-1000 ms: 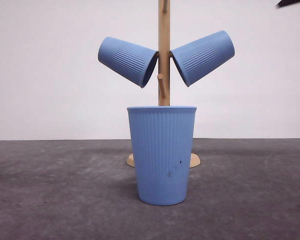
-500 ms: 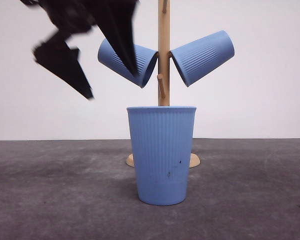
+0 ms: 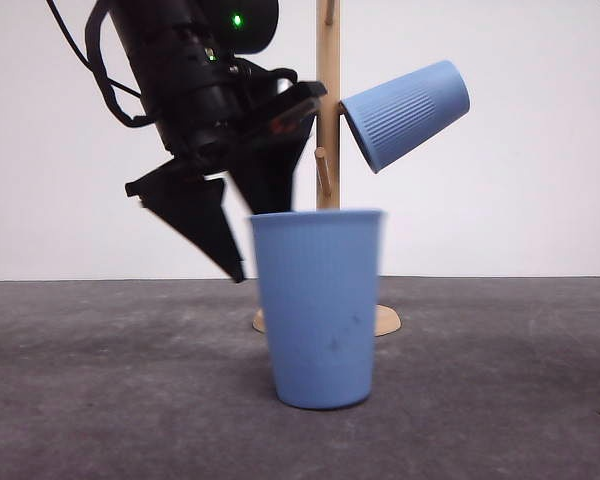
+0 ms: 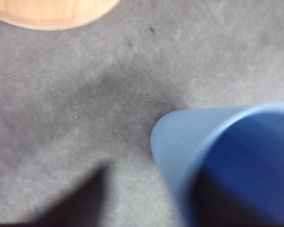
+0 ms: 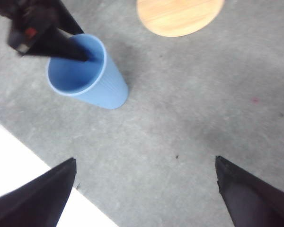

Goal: Place three cups

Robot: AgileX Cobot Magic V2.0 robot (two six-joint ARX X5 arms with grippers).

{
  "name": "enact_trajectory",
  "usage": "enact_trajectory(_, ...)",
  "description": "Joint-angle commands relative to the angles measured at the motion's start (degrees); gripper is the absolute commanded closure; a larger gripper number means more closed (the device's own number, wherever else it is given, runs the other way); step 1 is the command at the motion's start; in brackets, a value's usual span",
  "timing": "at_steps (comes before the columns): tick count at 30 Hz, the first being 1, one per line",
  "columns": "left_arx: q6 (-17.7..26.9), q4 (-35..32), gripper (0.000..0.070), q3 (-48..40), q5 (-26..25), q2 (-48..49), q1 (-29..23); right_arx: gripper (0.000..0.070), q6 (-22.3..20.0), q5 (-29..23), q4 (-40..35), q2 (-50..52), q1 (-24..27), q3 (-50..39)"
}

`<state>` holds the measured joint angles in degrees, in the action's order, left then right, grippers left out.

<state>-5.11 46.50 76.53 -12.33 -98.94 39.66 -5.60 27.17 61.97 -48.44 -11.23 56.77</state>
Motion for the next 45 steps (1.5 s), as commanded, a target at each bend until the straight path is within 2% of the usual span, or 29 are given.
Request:
enact_trajectory(1,2.5,-1.2,0.0692,0.7,-0.1,-0.7,0.7,0.0102,0.7,0.3,-1.2,-0.1,-0.4,0.5)
enact_trajectory(5,4.2,-2.1,0.0694,0.7,-0.6,-0.7,0.6,0.0102,0.7,0.4,-2.3,-0.1,-0.4,0.5)
enact_trajectory(7,5.4,-1.9,0.0695,0.7,-3.0,-0.7,0.2,0.0102,0.7,0.5,-2.5,-0.1,-0.4,0.5)
enact_trajectory(16,9.1,-4.2,0.0694,0.7,-23.5,-0.7,-2.7,0.0102,0.7,0.5,-2.9,-0.1,-0.4,0.5)
enact_trajectory(19,11.0,-4.4,0.0694,0.8,-32.4,-0.6,-4.0,0.0102,0.5,1.8,-3.2,-0.1,-0.4,0.5)
enact_trajectory(22,14.0,-4.5,0.0694,0.9,-42.8,-0.1,-5.9,0.0102,-0.3,6.3,-3.3,-0.1,-0.4,0.5)
enact_trajectory(27,18.0,-4.5,0.0694,1.3,-61.0,1.0,-9.0,0.0102,-3.8,19.4,-4.5,-0.3,-0.4,0.5)
enact_trajectory(30,19.3,-4.5,0.0694,2.1,-67.7,1.5,-10.3,0.0102,-3.9,25.2,-6.7,-0.6,-0.4,0.5)
enact_trajectory(36,19.6,-4.8,0.0694,3.8,-72.7,2.2,-11.2,0.0082,-3.3,32.6,-12.0,-2.3,-1.1,0.5)
enact_trajectory(39,19.6,-4.7,0.0694,4.1,-73.5,2.2,-11.2,0.0006,-2.8,34.4,-12.8,-4.1,-2.5,0.5)
enact_trajectory(45,19.7,-4.8,0.0694,4.1,-73.5,2.2,-11.2,0.0000,-1.8,36.0,-15.3,-7.5,-6.8,0.5)
